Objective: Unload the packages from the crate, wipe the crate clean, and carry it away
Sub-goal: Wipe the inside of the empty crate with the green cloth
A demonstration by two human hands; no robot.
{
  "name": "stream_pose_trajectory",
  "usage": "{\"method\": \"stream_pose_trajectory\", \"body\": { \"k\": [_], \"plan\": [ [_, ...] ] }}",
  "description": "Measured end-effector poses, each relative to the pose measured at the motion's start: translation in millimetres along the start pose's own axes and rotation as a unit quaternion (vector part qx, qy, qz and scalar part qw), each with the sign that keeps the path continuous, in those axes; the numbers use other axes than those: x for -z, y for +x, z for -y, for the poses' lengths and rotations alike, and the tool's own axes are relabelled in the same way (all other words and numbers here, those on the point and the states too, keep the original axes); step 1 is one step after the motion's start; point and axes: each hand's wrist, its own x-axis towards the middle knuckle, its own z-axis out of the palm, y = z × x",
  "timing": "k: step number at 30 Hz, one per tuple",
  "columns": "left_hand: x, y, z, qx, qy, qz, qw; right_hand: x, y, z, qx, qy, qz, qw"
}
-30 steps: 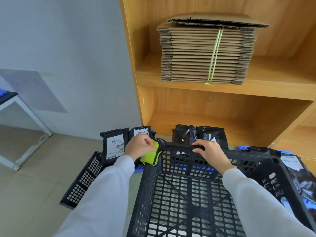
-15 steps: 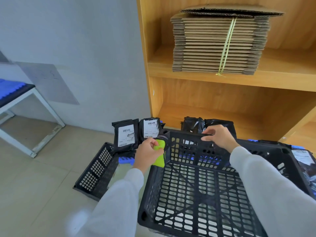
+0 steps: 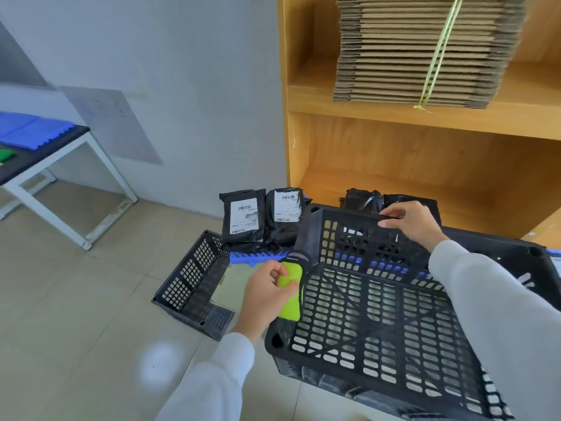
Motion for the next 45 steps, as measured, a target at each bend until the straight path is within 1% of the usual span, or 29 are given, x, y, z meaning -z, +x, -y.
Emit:
{"method": "stream_pose_trajectory", "body": {
  "k": [5, 7, 11, 14, 17, 24, 30, 36, 41, 45],
  "plan": [
    [8.4, -27.7, 13.1, -0.016, 0.012, -0.004, 1.000, -2.3, -5.6, 0.9, 0.015, -0.004, -0.007, 1.000],
    [10.1, -35.7, 17.3, -0.031, 0.039, -0.002, 0.999, -3.3, -7.0, 1.4, 0.017, -0.006, -0.007, 1.000],
    [10.6, -37.7, 17.2, -0.109, 0.130, -0.020, 0.985, -3.5, -6.8, 1.6, 0.016, -0.012, -0.005, 1.000],
    [9.4, -26.5, 10.6, -0.152, 0.164, -0.028, 0.974, -2.5, -6.4, 1.5, 0.022, -0.015, -0.005, 1.000],
    [6.2, -13.5, 6.8, -0.150, 0.154, -0.029, 0.976, -2.9, -7.0, 1.9, 0.029, -0.020, -0.001, 0.999],
    [-8.1, 39.2, -10.3, -0.139, 0.139, -0.003, 0.980, -4.4, -4.4, -1.5, 0.038, -0.031, -0.002, 0.999],
    [-20.8, 80.5, -24.7, -0.119, 0.116, -0.008, 0.986, -5.1, -0.2, -6.1, 0.021, -0.050, -0.009, 0.998],
    [-29.9, 115.8, -40.2, -0.119, 0.120, -0.008, 0.986, -6.1, 1.2, -8.8, 0.025, -0.053, -0.010, 0.998],
    [-36.3, 137.5, -47.9, -0.139, 0.119, -0.014, 0.983, -10.6, -1.6, -10.1, 0.039, -0.057, -0.022, 0.997],
    [-38.1, 146.1, -54.1, -0.159, 0.103, -0.020, 0.982, -14.5, -2.0, -9.7, 0.033, -0.063, -0.029, 0.997]
  ]
}}
